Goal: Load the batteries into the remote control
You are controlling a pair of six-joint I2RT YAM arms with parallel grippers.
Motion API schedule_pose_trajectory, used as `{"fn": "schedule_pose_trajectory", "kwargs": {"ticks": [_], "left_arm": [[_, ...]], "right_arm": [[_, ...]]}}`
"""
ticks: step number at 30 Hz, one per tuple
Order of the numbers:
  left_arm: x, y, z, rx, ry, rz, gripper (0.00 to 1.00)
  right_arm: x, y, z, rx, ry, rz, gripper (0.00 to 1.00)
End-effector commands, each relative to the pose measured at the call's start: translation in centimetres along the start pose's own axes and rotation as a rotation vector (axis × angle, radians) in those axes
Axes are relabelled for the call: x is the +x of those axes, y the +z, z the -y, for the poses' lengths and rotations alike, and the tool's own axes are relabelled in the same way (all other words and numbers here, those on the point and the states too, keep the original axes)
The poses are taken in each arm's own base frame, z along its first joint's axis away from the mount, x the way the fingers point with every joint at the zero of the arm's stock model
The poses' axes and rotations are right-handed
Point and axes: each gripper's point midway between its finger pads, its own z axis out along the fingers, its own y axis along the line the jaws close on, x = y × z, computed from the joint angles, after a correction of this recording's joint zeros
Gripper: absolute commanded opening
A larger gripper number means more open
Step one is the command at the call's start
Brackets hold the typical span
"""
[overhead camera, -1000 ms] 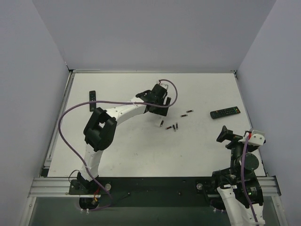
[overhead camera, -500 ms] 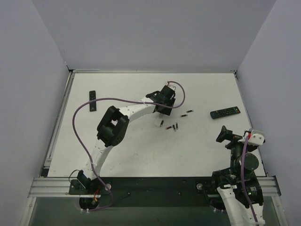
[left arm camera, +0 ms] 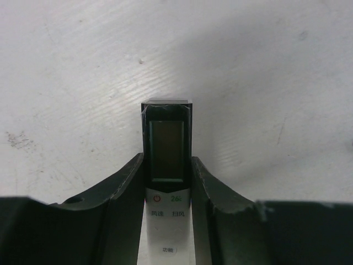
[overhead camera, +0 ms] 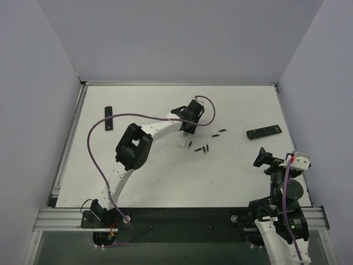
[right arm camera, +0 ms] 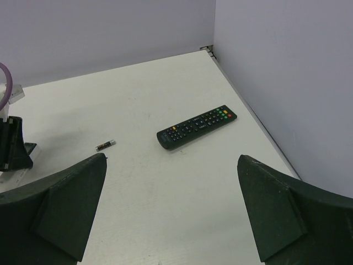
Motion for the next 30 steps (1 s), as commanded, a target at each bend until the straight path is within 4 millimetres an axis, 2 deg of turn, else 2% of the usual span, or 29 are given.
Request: {"fn": "schedule_pose_trajectory", "kwargs": {"ticks": [1, 4, 5, 7, 8, 9, 10, 11, 12, 13, 14, 15, 16, 17, 18, 20, 22, 23, 24, 25, 26, 27, 28, 29, 30], "left_arm": [[-2.1, -1.9, -4.2, -0.037, -0.063, 0.048, 0.18], [-2.3, -2.4, -6.2, -0.036, -0.107, 0.063, 0.10], [-2.3, -2.8, -7.9, -0.041, -0.137, 0.068, 0.06], [-2.3, -3.6, -8.6, -0.001, -0.177, 0.080, 0.02], [-3.0, -4.8, -9.8, 0.012, -0.206, 0.117, 0.01], [-3.0, -5.5, -9.5, 0.059, -0.218, 0.125, 0.01], [-3.4, -6.4, -9.4, 0.088, -0.229, 0.145, 0.01], [-5.3, -8.7, -9.3, 0.129, -0.240, 0.218, 0.01], [-4.1, -9.1, -8.7, 0.173, -0.240, 0.204, 0.01], [-5.5, -11.6, -8.7, 0.197, -0.264, 0.264, 0.01], [-6.0, -12.8, -7.9, 0.253, -0.274, 0.301, 0.00], [-4.9, -13.4, -7.1, 0.316, -0.279, 0.287, 0.00], [-5.7, -15.8, -6.7, 0.365, -0.307, 0.337, 0.00], [-6.6, -17.1, -6.3, 0.411, -0.320, 0.389, 0.00], [-5.0, -17.5, -5.5, 0.467, -0.323, 0.366, 0.00], [-6.6, -21.4, -4.7, 0.578, -0.352, 0.467, 0.00], [-5.8, -23.8, -4.1, 0.653, -0.393, 0.493, 0.00], [-6.1, -25.3, -3.6, 0.709, -0.385, 0.534, 0.00], [-5.9, -26.1, -3.4, 0.741, -0.395, 0.547, 0.00], [-5.2, -27.3, -3.2, 0.781, -0.430, 0.552, 0.00], [-5.3, -28.7, -2.7, 0.837, -0.418, 0.587, 0.00], [-5.1, -29.6, -2.5, 0.866, -0.430, 0.599, 0.00], [-5.0, -31.2, -2.4, 0.905, -0.455, 0.622, 0.00], [-4.4, -31.8, -2.0, 0.946, -0.450, 0.644, 0.00], [-3.8, -32.3, -1.8, 0.967, -0.458, 0.651, 0.00]], "right_arm": [[-2.7, -1.4, 0.3, -0.018, 0.052, 0.132, 1.00], [-2.7, -1.3, -0.1, -0.039, 0.055, 0.124, 1.00], [-2.7, -1.3, -0.3, -0.047, 0.060, 0.121, 1.00], [-2.8, -1.2, -1.2, -0.091, 0.065, 0.101, 1.00], [-2.9, -1.2, -1.7, -0.113, 0.067, 0.091, 1.00], [-3.8, -1.3, -2.0, -0.129, 0.076, 0.095, 1.00], [-3.2, -0.9, -2.6, -0.146, 0.075, 0.048, 1.00], [-3.4, -0.9, -3.2, -0.172, 0.079, 0.029, 1.00], [-4.2, -1.1, -3.5, -0.186, 0.093, 0.017, 1.00], [-3.9, -0.7, -4.2, -0.202, 0.091, -0.033, 1.00], [-4.1, -0.7, -5.2, -0.250, 0.115, -0.057, 1.00], [-4.1, -0.8, -5.9, -0.281, 0.121, -0.086, 1.00], [-4.8, -0.8, -7.0, -0.325, 0.129, -0.111, 1.00], [-5.0, -0.8, -7.8, -0.358, 0.157, -0.136, 1.00], [-5.1, -1.3, -9.1, -0.427, 0.173, -0.164, 1.00], [-5.0, -1.0, -10.4, -0.458, 0.225, -0.225, 1.00], [-4.4, -1.0, -12.0, -0.503, 0.304, -0.308, 1.00], [-4.2, -1.0, -12.7, -0.534, 0.318, -0.332, 1.00], [-4.3, -1.7, -14.4, -0.629, 0.347, -0.360, 1.00], [-3.8, -1.6, -15.3, -0.667, 0.360, -0.395, 1.00], [-2.9, -1.6, -16.0, -0.697, 0.381, -0.427, 1.00], [-3.3, -1.5, -17.1, -0.744, 0.430, -0.424, 1.00], [-2.9, -1.9, -18.3, -0.808, 0.459, -0.463, 1.00], [-1.5, -2.1, -18.9, -0.839, 0.486, -0.502, 1.00], [-2.7, -1.7, -19.9, -0.896, 0.512, -0.445, 1.00]]}}
